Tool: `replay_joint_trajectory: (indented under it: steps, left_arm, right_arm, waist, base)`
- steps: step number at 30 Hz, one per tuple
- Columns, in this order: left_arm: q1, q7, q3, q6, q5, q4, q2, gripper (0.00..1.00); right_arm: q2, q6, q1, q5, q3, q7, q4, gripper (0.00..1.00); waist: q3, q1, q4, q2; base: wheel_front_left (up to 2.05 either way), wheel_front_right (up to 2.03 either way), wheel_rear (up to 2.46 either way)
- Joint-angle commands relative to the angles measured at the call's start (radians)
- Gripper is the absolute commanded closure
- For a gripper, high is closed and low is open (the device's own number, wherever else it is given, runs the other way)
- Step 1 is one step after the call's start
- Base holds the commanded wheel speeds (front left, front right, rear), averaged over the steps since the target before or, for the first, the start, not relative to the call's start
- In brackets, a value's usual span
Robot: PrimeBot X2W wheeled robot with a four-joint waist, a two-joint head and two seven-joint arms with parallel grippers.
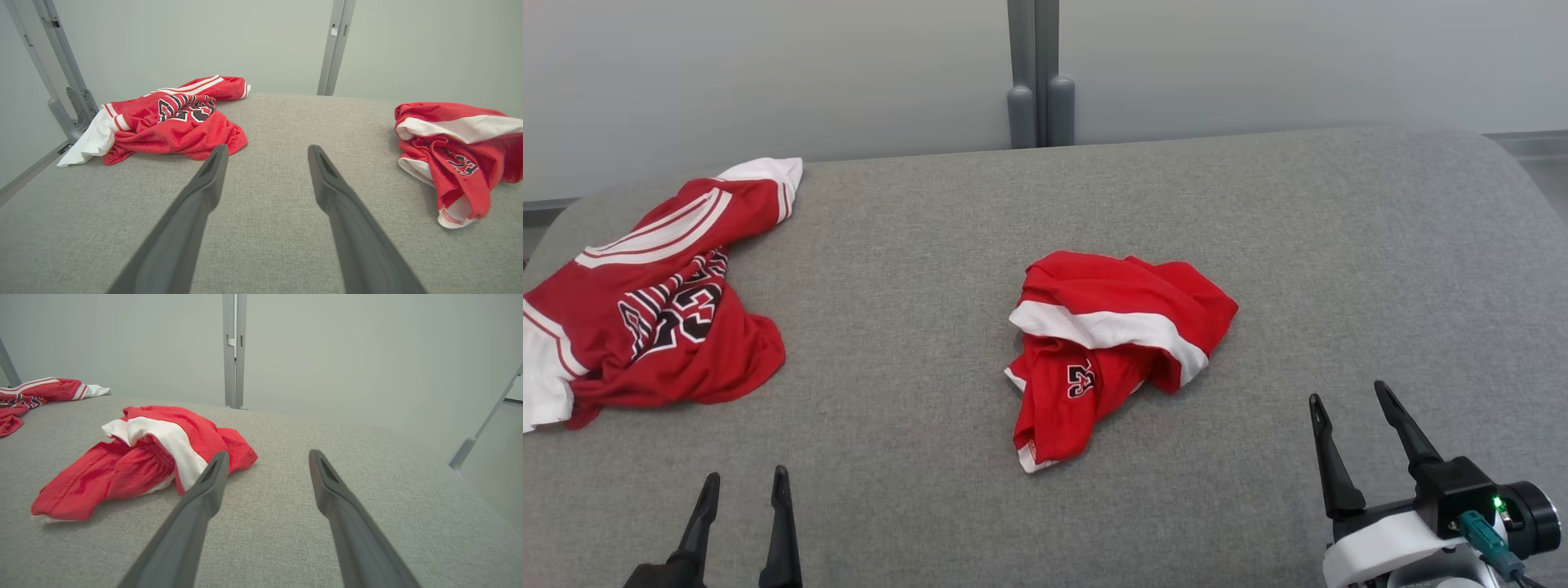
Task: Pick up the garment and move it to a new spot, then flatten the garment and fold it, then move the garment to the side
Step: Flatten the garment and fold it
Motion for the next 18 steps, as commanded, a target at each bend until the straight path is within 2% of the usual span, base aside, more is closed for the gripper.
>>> replay_joint_trajectory:
  steps: [1, 5, 9, 14, 18]
  left_arm:
    - [-0.037, -0.003, -0.009, -0.005, -0.002, 0.007, 0.001, 0.0]
    - [-0.128, 0.007, -0.068, -0.017, -0.006, 0.04, 0.012, 0.0]
    - [-0.26, 0.066, -0.139, -0.024, -0.034, 0.085, 0.015, 0.0]
    - [-0.423, 0.211, -0.21, -0.028, -0.159, 0.19, 0.0, 0.0]
    - [-0.524, 0.331, -0.271, -0.028, -0.244, 0.293, 0.018, 0.0]
  right_arm:
    - [-0.002, -0.001, -0.016, 0.006, 0.001, -0.003, 0.0, 0.0]
    - [-0.002, -0.001, -0.037, 0.011, 0.007, -0.003, -0.004, 0.0]
    - [-0.002, -0.001, -0.057, 0.019, 0.014, -0.003, -0.005, 0.0]
    - [-0.002, -0.001, -0.077, 0.035, 0.02, -0.003, -0.002, 0.0]
    - [-0.002, -0.001, -0.093, 0.049, 0.027, -0.003, 0.001, 0.0]
  waist:
    - [0.014, 0.0, -0.018, 0.0]
    - [0.044, 0.0, -0.057, 0.0]
    - [0.081, 0.0, -0.105, 0.0]
    - [0.12, 0.0, -0.166, 0.0]
    - [0.146, 0.0, -0.216, 0.0]
  base:
    - [0.0, 0.0, 0.0]
    - [0.0, 0.0, 0.0]
    - [0.0, 0.0, 0.0]
    - [0.0, 0.0, 0.0]
    - [0.0, 0.0, 0.0]
